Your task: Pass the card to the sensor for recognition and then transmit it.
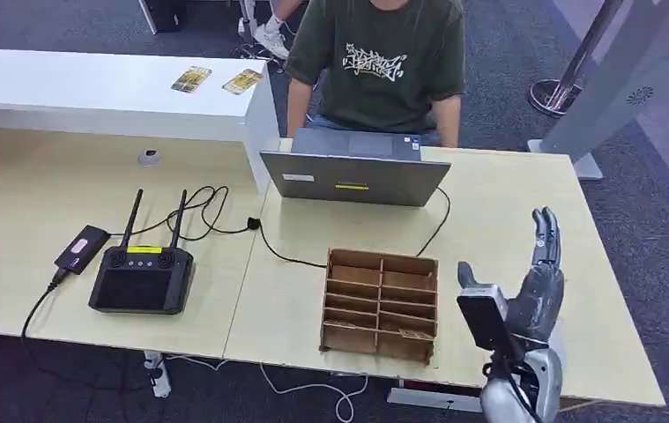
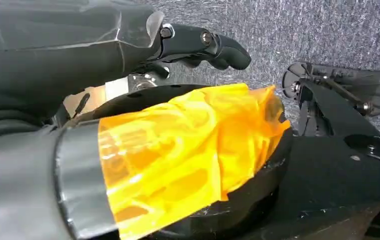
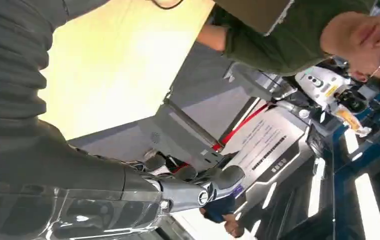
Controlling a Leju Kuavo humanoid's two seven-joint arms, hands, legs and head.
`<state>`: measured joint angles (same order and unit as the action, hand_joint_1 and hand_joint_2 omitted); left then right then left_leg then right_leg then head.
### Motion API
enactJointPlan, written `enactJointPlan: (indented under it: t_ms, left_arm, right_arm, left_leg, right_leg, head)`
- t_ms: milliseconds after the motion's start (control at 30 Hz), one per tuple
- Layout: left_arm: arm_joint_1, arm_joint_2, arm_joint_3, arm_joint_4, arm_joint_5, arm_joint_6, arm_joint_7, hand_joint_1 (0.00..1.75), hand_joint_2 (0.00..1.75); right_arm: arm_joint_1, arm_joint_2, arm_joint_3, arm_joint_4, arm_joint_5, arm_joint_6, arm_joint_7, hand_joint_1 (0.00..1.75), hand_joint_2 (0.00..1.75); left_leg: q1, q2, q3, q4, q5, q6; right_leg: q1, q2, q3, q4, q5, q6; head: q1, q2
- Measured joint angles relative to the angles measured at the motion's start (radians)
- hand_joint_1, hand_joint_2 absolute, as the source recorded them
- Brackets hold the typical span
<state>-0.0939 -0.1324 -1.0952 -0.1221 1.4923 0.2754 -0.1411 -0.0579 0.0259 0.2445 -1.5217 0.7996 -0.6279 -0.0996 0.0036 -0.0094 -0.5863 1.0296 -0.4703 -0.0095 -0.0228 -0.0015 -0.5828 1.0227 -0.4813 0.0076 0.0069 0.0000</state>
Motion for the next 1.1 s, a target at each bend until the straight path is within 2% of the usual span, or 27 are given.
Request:
enactJointPlan:
  t_ms: [100, 500, 800, 1100]
  left_arm:
    - [0.001, 0.000, 0.010, 0.003, 0.001, 0.001, -0.006, 0.00, 0.00]
    - [0.003, -0.002, 0.034, 0.009, 0.001, -0.001, -0.006, 0.00, 0.00]
    - [0.005, -0.003, 0.058, 0.016, 0.001, 0.000, -0.005, 0.00, 0.00]
    - [0.006, -0.005, 0.074, 0.023, 0.001, 0.003, 0.002, 0.00, 0.00]
  right_arm:
    - [0.088, -0.012, -0.047, -0.060, 0.000, -0.006, 0.010, 0.00, 1.75]
    - [0.173, -0.014, -0.100, -0.117, 0.000, -0.009, 0.023, 0.00, 1.75]
    - [0.259, -0.013, -0.139, -0.157, -0.011, -0.042, 0.025, 0.00, 1.75]
    - [0.376, 0.022, -0.188, -0.190, -0.044, -0.028, 0.018, 0.00, 1.75]
  left_leg:
    - [0.000, 0.000, 0.000, 0.000, 0.000, 0.000]
    - [0.000, 0.000, 0.000, 0.000, 0.000, 0.000]
    - [0.000, 0.000, 0.000, 0.000, -0.001, 0.001]
    - [0.000, 0.000, -0.001, -0.001, -0.001, 0.001]
  right_leg:
    - [0.000, 0.000, 0.000, 0.000, 0.000, 0.000]
    - [0.000, 0.000, 0.000, 0.000, 0.000, 0.000]
    - [0.000, -0.001, 0.000, 0.000, 0.000, 0.000]
    - [0.000, -0.001, 0.000, 0.000, -0.001, 0.000]
  head:
    - [0.000, 0.000]
    - [0.000, 0.000]
    - [0.000, 0.000]
    - [0.000, 0.000]
